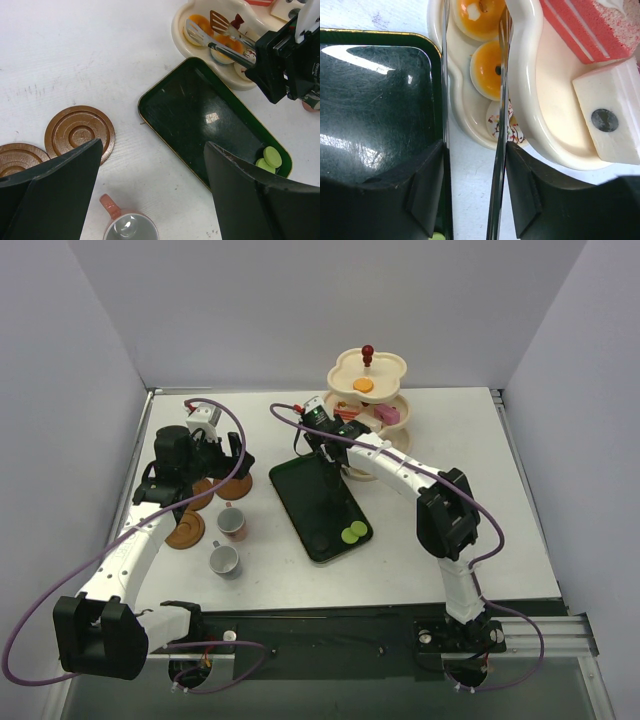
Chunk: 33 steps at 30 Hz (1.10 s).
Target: Serve the afternoon tea
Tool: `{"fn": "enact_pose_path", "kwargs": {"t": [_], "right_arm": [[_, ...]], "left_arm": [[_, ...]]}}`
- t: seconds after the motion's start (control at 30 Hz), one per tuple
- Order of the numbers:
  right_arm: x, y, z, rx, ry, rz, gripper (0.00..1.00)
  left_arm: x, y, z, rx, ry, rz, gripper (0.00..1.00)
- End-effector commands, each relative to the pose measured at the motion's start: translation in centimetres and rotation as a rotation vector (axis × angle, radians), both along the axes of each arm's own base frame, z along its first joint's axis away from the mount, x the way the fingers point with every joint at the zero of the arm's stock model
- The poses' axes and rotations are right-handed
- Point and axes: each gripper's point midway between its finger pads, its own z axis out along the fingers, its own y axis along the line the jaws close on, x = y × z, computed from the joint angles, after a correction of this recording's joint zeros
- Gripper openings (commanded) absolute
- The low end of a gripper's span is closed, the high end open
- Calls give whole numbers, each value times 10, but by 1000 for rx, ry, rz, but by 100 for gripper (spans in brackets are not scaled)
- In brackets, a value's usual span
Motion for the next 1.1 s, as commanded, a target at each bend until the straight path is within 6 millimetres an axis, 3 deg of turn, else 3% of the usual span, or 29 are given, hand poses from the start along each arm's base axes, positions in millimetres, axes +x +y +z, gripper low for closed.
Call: {"fn": "enact_pose_path", "kwargs": {"t": [0.0, 0.17, 0.37, 0.5, 0.63, 0.83, 0.93, 1.07], "right_arm": [[-5, 9, 42, 82, -68, 22, 45], [-15, 14, 61, 120, -95, 39, 44], [-39, 19, 66, 146, -75, 86, 42], [-84, 25, 65, 196, -39, 122, 41], [-136, 16, 66, 240, -10, 135, 41], [-211, -12, 36, 210, 87, 130, 41], [-242, -17, 34, 208, 104, 148, 43], [-268, -27, 26, 171, 118, 149, 44]], "left_arm": [[8, -3, 24, -26, -68, -10, 94], [9, -2, 25, -26, -73, -7, 94], [8, -2, 25, -28, -72, -7, 94], [8, -2, 25, -27, -70, -8, 94], [8, -2, 26, -31, -72, -8, 94], [7, -1, 25, -29, -72, -3, 94], [6, -1, 25, -27, -73, -3, 94], [5, -4, 26, -27, -75, -10, 94]]}}
